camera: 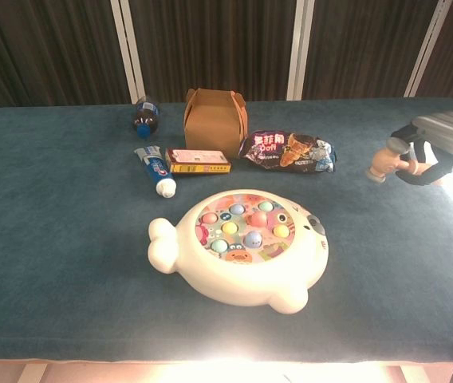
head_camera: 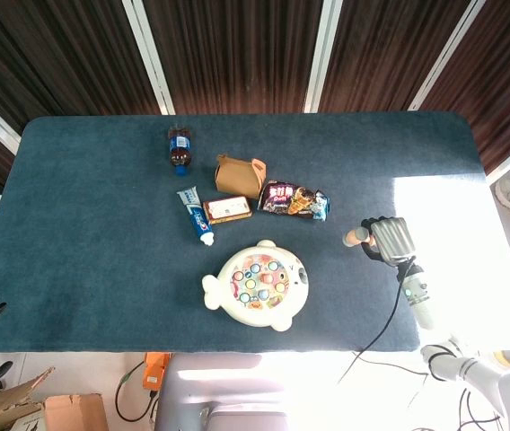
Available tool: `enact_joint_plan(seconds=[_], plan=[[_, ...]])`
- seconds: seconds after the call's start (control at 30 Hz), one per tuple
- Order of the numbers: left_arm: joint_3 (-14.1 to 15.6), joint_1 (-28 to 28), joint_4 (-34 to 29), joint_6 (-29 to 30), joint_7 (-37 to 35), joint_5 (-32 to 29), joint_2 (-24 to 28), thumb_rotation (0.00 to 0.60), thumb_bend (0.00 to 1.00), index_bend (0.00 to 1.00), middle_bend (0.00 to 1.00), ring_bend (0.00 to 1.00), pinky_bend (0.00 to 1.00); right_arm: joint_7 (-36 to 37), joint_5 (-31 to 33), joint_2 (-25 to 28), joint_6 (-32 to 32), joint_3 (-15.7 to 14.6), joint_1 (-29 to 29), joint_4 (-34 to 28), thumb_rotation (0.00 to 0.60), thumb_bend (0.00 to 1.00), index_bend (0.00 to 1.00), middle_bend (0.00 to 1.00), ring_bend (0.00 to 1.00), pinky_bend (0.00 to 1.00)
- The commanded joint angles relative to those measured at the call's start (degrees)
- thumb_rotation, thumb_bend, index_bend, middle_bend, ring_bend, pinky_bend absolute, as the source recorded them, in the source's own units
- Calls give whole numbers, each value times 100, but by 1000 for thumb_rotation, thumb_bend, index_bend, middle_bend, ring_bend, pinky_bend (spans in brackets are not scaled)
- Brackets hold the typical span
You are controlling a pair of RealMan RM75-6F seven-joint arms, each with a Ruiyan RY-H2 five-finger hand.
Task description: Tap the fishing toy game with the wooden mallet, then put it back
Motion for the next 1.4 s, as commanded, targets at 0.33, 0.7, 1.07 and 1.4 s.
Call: enact_joint_plan(seconds=[0.33,0.7,1.07,1.4], plan=[[1,20,140,-34,-135,-36,-62,600,139,0,0,0,69,-2591,35,1025,-141,304,569,-3229,600,486,997,659,539,647],[-14,55,375,-12,-357,-72,-146,600,139,0,0,0,69,-4953,401,1102,-487,110,933,-4621,600,490,996,659,539,645],[-12,58,507,-3,-458,-66,-204,600,140,0,0,0,69,-5725,936,1014,-486,-46,1026,-4897,600,490,996,659,539,645],[-13,66,543,1,-478,-74,-211,600,139,0,0,0,69,-5563,1012,886,-497,-137,1121,-4728,600,490,996,659,539,645]])
